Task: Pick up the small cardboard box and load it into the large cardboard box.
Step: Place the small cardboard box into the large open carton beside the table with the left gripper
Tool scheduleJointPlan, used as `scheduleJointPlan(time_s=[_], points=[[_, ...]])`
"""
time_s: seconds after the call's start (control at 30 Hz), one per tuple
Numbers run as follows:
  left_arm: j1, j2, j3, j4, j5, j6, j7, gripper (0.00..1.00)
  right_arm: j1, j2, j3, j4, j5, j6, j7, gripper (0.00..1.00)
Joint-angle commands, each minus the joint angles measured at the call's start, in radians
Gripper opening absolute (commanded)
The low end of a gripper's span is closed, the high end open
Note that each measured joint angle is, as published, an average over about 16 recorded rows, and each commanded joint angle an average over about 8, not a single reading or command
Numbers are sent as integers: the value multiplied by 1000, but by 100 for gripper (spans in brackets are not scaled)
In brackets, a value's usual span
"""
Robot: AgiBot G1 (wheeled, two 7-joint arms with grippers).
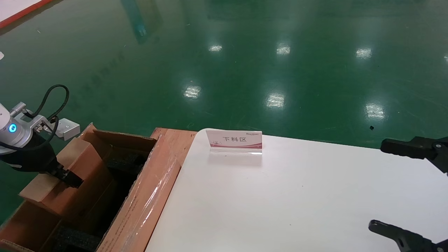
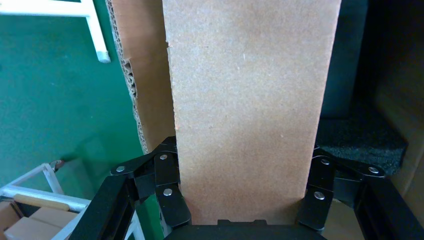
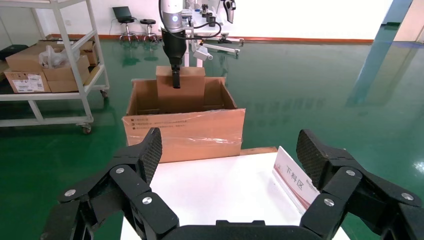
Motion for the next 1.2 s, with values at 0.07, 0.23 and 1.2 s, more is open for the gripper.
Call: scheduleJointPlan(time_s=[0.07, 0.23, 1.2], points=[[11, 3, 0, 10, -1, -9, -4, 0, 0, 0, 0, 0, 0, 0, 0, 100], [41, 15, 0, 31, -6, -28, -13, 0, 0, 0, 0, 0, 0, 0, 0, 100], [232, 82, -13, 225, -75, -78, 17, 37, 0, 1, -2, 0, 1, 1, -1, 100]])
